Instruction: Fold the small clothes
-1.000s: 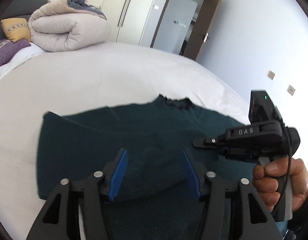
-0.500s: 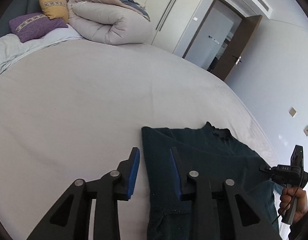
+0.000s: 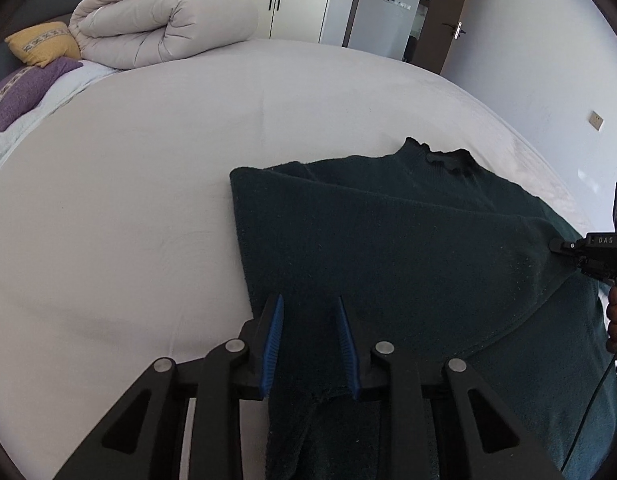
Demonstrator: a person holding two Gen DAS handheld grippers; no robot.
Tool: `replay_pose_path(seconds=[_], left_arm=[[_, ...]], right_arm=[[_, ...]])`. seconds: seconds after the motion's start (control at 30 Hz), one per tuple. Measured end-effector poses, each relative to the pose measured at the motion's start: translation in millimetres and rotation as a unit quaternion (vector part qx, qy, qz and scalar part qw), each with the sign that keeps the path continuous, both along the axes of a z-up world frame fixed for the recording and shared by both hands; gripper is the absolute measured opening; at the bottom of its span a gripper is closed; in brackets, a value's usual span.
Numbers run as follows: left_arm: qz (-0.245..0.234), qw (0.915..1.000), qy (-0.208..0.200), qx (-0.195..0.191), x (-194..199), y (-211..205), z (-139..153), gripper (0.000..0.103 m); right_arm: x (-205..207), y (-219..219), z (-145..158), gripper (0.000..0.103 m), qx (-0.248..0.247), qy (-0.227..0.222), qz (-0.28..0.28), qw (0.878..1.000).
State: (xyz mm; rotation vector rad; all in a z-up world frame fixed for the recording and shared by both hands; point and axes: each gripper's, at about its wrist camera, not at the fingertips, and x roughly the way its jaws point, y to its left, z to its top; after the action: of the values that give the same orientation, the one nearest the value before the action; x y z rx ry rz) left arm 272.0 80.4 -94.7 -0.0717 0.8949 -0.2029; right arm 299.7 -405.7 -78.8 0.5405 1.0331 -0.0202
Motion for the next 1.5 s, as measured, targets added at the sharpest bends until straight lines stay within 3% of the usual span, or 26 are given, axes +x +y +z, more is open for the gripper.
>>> replay_pose_path(seconds=[0.13, 0.4, 0.53, 0.6, 0.7, 0.83, 0.9, 0.97, 1.03, 1.1, 1.17, 1.37, 1.5], left_arm=[[-0.002, 0.9998, -0.003, 0.017, -3, -4, 0, 0.029], [0.005, 0.9993, -0.012, 0.035, -7, -7, -1, 0.029], [0.004, 0.9986, -0.015, 0.051, -7, -12, -2, 0.029], [0.005, 0.9985, -0.016, 0.051, -7, -12, -2, 0.029], [0.013, 0.9987, -0.017, 0.046, -7, -10, 1, 0.030], [0.021, 0.9983, -0.029, 0.046, -11, -11, 5, 0.036], [0.017, 0.9982, -0.022, 0.054, -9, -14, 1, 0.041], [0.017, 0.9979, -0.017, 0.060, -8, -15, -2, 0.046], [0.021, 0.9978, -0.015, 0.061, -6, -13, -3, 0.055], [0.029, 0.9984, -0.007, 0.047, -4, -8, -5, 0.059], [0.033, 0.9986, -0.006, 0.040, -4, -6, -4, 0.060], [0.043, 0.9967, -0.056, 0.040, -20, -7, 22, 0.062], [0.031, 0.9930, -0.114, 0.004, -35, -6, 45, 0.069]], right_arm=[[1, 10, -1, 0.007, -0.021, -0.005, 0.006, 1.000], [-42, -13, 18, 0.007, -0.039, -0.047, 0.010, 0.998], [-40, -14, 4, 0.008, -0.067, -0.030, 0.027, 0.997], [-45, -17, 6, 0.011, -0.053, -0.043, 0.028, 0.997], [-53, -23, 17, 0.012, -0.041, -0.024, 0.001, 0.999], [-70, -11, 50, 0.014, -0.015, -0.099, -0.005, 0.995], [-65, 9, 52, 0.024, 0.023, -0.109, 0.038, 0.993], [-50, 28, 32, 0.061, 0.040, -0.072, 0.073, 0.994], [-41, 30, 7, 0.061, 0.036, -0.041, 0.069, 0.996], [-49, 13, 4, 0.060, 0.083, -0.074, 0.041, 0.993], [-62, -6, 12, 0.061, 0.098, -0.083, -0.002, 0.992], [-154, -105, 53, 0.061, 0.078, -0.129, -0.116, 0.982], [-243, -214, 60, 0.061, 0.096, -0.144, -0.266, 0.949]])
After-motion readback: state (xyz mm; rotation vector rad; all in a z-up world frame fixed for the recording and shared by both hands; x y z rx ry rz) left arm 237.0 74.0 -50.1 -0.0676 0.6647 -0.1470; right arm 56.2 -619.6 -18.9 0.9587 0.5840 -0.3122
